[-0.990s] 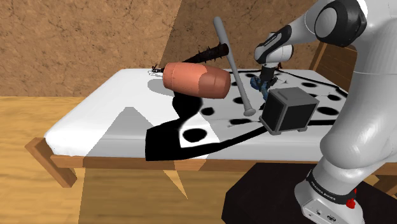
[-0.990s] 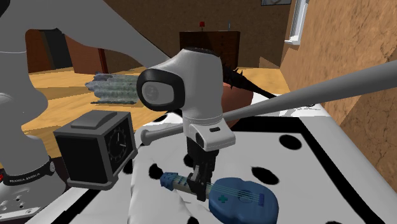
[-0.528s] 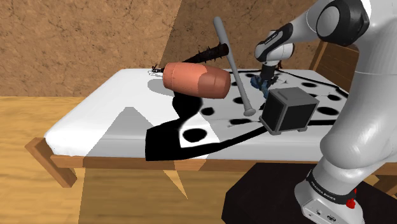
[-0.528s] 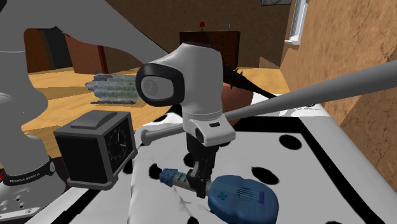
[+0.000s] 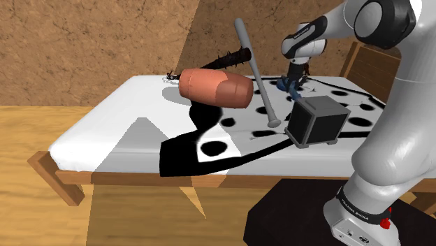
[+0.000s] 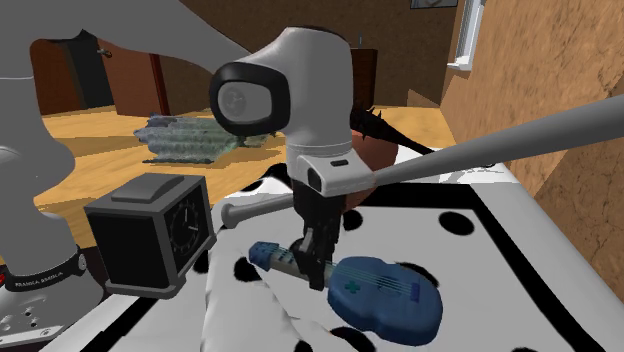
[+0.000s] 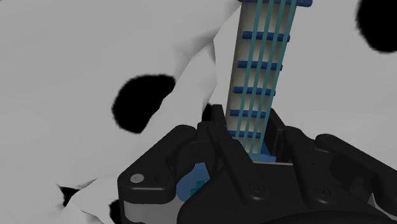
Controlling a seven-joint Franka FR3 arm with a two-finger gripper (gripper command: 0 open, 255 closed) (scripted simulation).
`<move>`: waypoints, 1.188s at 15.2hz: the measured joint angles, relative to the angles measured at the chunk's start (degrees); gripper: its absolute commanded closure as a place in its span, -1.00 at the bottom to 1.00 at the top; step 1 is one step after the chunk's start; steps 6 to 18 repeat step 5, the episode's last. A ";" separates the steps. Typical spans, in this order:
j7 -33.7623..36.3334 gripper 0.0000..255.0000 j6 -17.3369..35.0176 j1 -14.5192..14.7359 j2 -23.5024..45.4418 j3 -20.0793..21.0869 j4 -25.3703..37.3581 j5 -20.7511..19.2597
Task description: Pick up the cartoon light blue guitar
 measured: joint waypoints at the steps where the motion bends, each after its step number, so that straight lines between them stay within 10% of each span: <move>1: 0.01 1.00 -0.73 0.01 -0.11 -0.01 0.63 -0.03; 18: 0.23 1.00 -3.19 0.14 -1.47 -0.12 1.79 -0.49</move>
